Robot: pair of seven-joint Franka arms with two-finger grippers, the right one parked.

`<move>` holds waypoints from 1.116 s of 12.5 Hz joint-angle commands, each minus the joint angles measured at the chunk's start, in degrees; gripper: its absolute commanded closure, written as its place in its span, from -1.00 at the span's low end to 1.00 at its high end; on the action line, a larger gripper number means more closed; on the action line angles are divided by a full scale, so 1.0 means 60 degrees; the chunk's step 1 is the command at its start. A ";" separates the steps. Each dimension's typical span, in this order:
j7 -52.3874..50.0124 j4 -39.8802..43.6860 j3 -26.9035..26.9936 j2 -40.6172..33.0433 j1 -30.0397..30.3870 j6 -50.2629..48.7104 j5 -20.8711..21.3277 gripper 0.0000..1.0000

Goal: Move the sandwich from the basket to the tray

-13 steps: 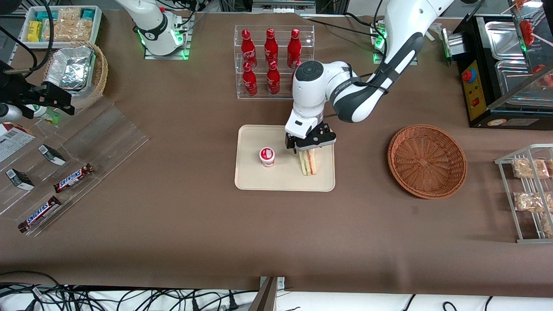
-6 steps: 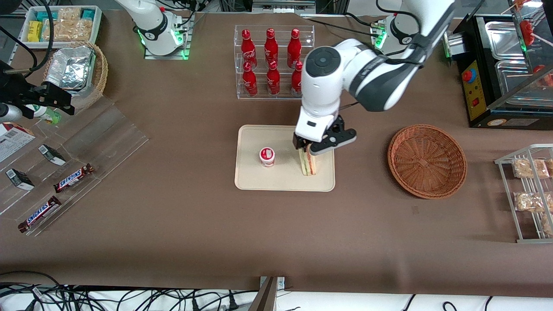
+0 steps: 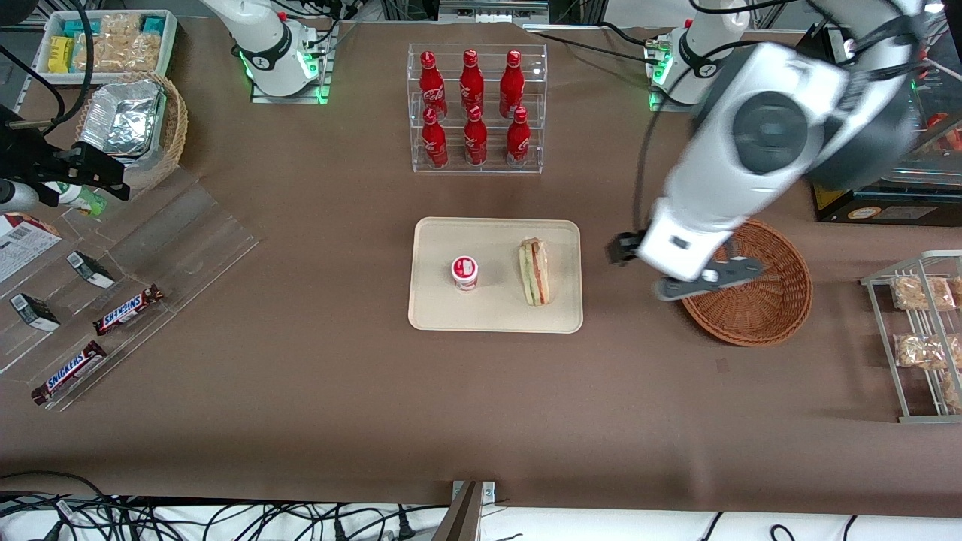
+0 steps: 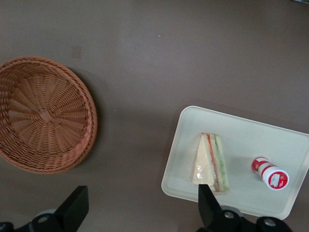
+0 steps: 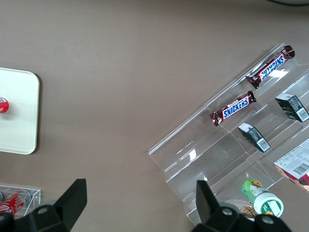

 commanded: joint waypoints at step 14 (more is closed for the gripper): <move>0.6177 -0.1543 0.4097 -0.0361 -0.0298 0.0993 -0.0952 -1.00</move>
